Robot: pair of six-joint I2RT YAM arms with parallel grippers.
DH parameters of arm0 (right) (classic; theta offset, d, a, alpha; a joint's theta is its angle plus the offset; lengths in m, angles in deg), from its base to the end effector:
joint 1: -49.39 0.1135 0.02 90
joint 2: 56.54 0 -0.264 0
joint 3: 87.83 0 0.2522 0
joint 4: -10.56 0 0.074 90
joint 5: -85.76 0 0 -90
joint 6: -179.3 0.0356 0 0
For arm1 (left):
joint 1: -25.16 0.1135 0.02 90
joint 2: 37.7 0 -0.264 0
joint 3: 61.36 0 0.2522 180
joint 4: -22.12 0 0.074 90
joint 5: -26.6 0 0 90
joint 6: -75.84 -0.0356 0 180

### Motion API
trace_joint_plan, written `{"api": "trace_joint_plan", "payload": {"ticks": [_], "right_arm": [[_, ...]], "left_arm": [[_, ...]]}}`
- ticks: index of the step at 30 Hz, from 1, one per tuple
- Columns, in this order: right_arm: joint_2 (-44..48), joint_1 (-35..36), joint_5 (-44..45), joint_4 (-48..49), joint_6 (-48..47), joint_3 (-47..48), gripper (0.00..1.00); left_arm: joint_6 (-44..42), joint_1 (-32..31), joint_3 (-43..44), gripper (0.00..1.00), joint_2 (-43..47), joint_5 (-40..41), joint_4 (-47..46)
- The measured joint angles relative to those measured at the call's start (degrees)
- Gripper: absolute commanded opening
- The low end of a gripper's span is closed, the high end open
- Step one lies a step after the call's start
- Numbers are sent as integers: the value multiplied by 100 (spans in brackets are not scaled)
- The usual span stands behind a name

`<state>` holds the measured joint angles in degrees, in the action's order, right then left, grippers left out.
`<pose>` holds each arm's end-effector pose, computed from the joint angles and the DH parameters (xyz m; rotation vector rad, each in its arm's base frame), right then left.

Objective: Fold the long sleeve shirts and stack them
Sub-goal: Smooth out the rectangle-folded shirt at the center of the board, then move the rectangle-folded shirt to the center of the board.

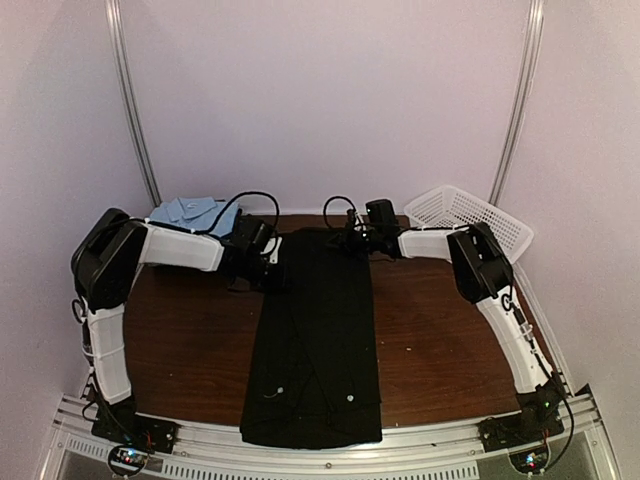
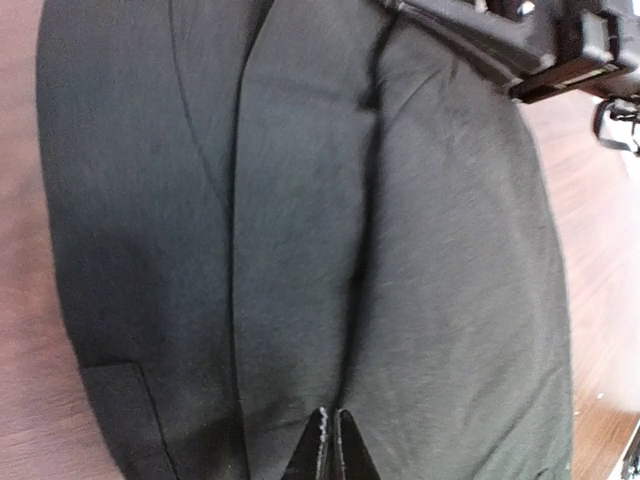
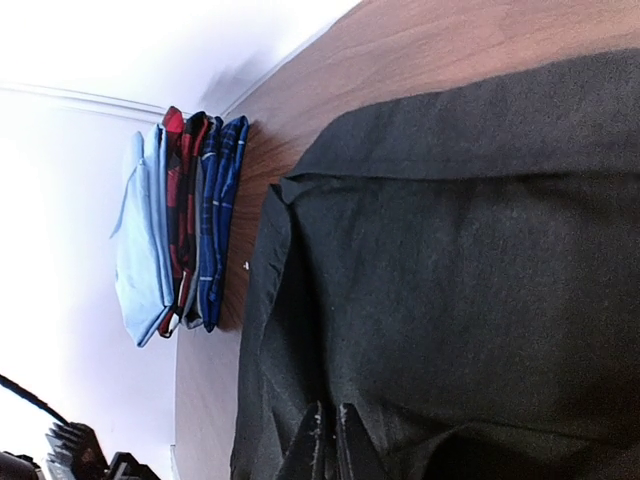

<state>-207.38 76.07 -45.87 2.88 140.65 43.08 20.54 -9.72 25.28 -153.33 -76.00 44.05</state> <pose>0.5048 0.2801 0.1095 -0.0253 2.3123 1.5246 0.3429 -0.2485 0.1449 0.1059 2.5988 -0.7619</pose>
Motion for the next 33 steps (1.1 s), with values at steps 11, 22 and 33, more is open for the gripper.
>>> {"api": "trace_joint_plan", "payload": {"ticks": [11,22,33], "right_arm": [[1104,46,9,-76,-295,-1121,7],[1657,498,7,396,-339,-2531,7],[1438,601,229,203,-463,-2465,7]], "left_arm": [[-57,-13,374,5,452,-315,57],[188,-92,-214,3,282,-564,-188],[251,-96,-354,2,-109,-516,-249]]}}
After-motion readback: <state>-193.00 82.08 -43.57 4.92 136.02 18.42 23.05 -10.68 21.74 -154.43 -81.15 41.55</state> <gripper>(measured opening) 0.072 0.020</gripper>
